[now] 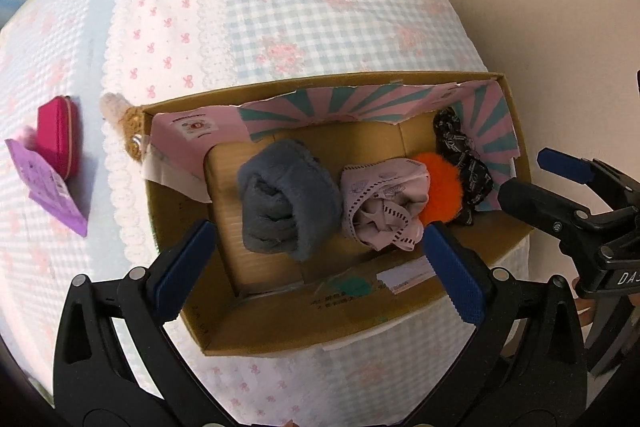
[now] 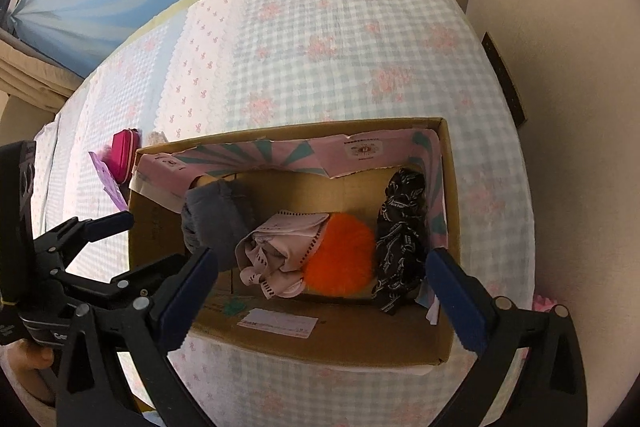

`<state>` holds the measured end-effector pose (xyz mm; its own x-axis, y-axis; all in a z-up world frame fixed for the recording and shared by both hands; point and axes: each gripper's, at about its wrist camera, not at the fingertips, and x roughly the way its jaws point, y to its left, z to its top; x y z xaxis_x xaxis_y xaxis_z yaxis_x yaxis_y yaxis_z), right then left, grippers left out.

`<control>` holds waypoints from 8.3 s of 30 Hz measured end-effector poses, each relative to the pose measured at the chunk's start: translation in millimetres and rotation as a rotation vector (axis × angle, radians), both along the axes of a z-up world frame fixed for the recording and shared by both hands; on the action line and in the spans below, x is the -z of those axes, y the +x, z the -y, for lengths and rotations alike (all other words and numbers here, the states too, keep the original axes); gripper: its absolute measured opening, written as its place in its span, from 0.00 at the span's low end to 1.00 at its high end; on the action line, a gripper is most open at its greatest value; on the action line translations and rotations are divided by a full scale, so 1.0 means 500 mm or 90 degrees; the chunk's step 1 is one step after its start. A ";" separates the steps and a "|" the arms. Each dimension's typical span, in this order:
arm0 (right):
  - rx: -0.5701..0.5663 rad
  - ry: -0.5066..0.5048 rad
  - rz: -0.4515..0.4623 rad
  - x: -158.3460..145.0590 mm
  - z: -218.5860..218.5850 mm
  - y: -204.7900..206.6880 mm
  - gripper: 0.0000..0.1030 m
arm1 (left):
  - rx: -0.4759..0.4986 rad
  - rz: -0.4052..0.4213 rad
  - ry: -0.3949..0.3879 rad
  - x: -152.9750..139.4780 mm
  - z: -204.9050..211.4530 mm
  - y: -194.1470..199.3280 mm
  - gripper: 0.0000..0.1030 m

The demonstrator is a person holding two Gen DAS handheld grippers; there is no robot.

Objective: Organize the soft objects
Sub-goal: 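Withdraw both tools from the box, then move both tools toward the purple packet and brown plush, then grasp the purple packet with the left tool while the right tool grasps the brown plush, then carry the purple packet and brown plush over the box and lower them, then open both tools to release the items and lift away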

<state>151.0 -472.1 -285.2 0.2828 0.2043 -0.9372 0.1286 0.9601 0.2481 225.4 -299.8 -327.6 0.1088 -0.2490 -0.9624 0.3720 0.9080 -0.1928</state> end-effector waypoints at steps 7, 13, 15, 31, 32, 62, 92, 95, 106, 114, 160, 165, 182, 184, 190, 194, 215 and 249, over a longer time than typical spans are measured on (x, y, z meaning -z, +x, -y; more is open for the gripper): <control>0.008 -0.017 0.025 -0.059 -0.013 -0.025 1.00 | 0.004 0.036 -0.008 -0.060 -0.017 -0.027 1.00; 0.005 -0.057 0.066 -0.154 -0.049 -0.072 1.00 | 0.000 0.088 -0.025 -0.162 -0.051 -0.061 1.00; 0.005 -0.063 0.081 -0.193 -0.066 -0.093 1.00 | -0.007 0.110 -0.030 -0.205 -0.071 -0.077 1.00; 0.036 -0.123 0.219 -0.460 -0.225 -0.254 1.00 | -0.087 0.280 -0.062 -0.484 -0.284 -0.239 1.00; 0.037 -0.123 0.228 -0.473 -0.234 -0.265 1.00 | -0.092 0.291 -0.063 -0.498 -0.294 -0.248 1.00; -0.207 -0.080 0.236 -0.332 -0.469 -0.025 1.00 | -0.462 0.175 -0.106 -0.320 -0.655 -0.173 1.00; -0.410 -0.158 -0.065 0.164 -0.619 0.349 0.94 | -0.620 -0.032 -0.250 0.191 -0.774 0.166 0.99; -0.416 -0.162 -0.091 0.197 -0.622 0.357 0.91 | -0.627 -0.036 -0.257 0.223 -0.770 0.175 0.98; -0.393 -0.174 -0.172 0.281 -0.630 0.378 0.54 | -0.637 -0.056 -0.257 0.295 -0.745 0.206 0.78; -0.365 -0.179 -0.162 0.276 -0.616 0.388 0.35 | -0.635 -0.043 -0.263 0.284 -0.757 0.191 0.49; -0.150 -0.048 0.164 -0.347 -0.455 0.021 0.32 | -0.424 0.203 -0.224 -0.342 -0.635 -0.099 0.41; -0.114 -0.043 0.191 -0.390 -0.399 -0.062 0.32 | -0.362 0.219 -0.202 -0.389 -0.545 -0.154 0.41; 0.032 -0.069 0.199 -0.413 -0.184 -0.187 0.32 | -0.124 0.187 -0.159 -0.411 -0.218 -0.202 0.41; 0.043 -0.074 0.190 -0.402 -0.167 -0.182 0.32 | -0.102 0.166 -0.154 -0.394 -0.186 -0.188 0.41; 0.087 -0.082 0.154 -0.350 -0.106 -0.159 0.32 | -0.015 0.155 -0.101 -0.352 -0.092 -0.150 0.41; 0.116 -0.074 0.120 -0.300 -0.064 -0.134 0.32 | 0.050 0.150 -0.053 -0.313 -0.028 -0.121 0.41; 0.165 0.059 -0.084 0.020 0.019 -0.038 0.33 | 0.321 0.106 0.160 -0.007 0.124 -0.036 0.45; 0.115 -0.064 0.120 -0.280 -0.099 -0.196 1.00 | 0.184 0.245 0.092 -0.296 -0.075 -0.195 1.00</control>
<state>53.2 -422.3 -145.3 0.4777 0.0428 -0.8775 0.2610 0.9468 0.1883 128.1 -262.1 -179.4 0.4094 -0.1889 -0.8926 0.6320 0.7643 0.1281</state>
